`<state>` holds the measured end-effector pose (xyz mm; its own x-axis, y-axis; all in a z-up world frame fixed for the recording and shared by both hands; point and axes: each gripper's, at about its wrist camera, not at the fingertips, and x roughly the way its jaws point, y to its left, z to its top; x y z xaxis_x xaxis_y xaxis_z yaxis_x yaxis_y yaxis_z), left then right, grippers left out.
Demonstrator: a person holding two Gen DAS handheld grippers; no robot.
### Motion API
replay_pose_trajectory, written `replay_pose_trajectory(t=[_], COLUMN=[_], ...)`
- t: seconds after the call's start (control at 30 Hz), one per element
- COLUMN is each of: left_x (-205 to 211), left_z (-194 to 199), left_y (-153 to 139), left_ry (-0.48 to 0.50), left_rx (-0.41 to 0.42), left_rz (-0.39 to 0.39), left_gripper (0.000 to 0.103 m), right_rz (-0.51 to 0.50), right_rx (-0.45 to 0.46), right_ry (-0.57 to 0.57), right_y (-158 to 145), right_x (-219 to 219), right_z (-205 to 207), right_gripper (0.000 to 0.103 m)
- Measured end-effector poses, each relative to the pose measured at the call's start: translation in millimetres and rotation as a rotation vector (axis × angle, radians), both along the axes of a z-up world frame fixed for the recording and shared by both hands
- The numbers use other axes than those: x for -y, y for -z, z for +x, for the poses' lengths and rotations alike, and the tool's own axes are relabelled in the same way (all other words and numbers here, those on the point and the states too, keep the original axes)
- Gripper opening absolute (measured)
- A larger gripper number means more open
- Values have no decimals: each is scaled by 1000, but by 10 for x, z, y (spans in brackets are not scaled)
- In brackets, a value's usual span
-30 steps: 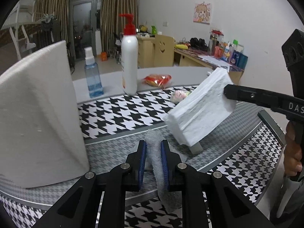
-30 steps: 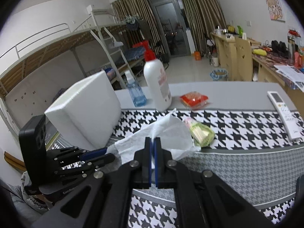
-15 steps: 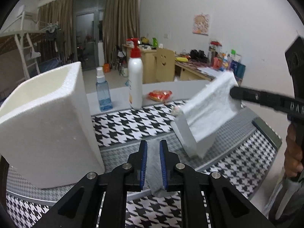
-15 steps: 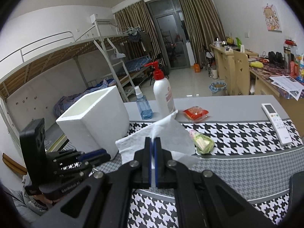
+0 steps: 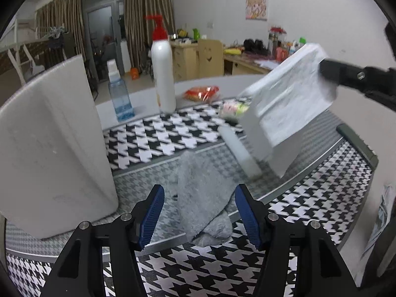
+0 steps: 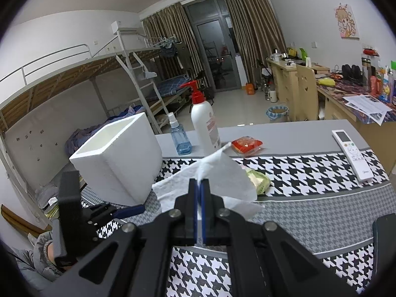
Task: Organize soft objects
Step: 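Lift the grey sock with the left tool while the right tool lifts the tissue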
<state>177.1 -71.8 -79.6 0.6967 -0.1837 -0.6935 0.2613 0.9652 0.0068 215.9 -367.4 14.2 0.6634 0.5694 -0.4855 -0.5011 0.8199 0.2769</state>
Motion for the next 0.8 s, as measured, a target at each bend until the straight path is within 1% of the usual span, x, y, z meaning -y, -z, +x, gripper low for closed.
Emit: replay_pose_trajectory(t=[0.1, 0.13, 0.2, 0.23, 0.3, 0.33, 0.4, 0.5, 0.57, 0.8], left_x=[3, 3, 1, 7, 19, 30, 49, 63, 52, -86], left_z=[67, 98, 131, 147, 160, 164, 160, 156, 127, -113], left_y=[83, 120, 161, 187, 222, 236, 254, 233, 171, -256], left_ry=[-6, -9, -16, -14, -8, -4, 10, 22, 29, 31], left_rx=[-33, -51, -74, -87, -104, -109, -118, -117, -95, 36], left_rz=[11, 13, 20, 24, 24, 31, 27, 12, -3, -11], left_gripper=[61, 59, 44, 41, 27, 24, 11, 9, 9, 9], right_rz=[4, 5, 5, 7, 10, 9, 10, 8, 7, 4], right_rx=[-5, -7, -8, -9, -10, -10, -10, -8, 0, 29], right_ry=[3, 4, 3, 5, 5, 7, 6, 6, 5, 5], right_y=[17, 20, 29, 33, 35, 35, 34, 28, 7, -94], right_x=[14, 14, 31, 41, 54, 54, 59, 68, 64, -79], right_z=[-3, -5, -8, -6, -7, -5, -2, -6, -36, -118], right_gripper=[4, 4, 4, 4, 4, 4, 4, 4, 4, 4])
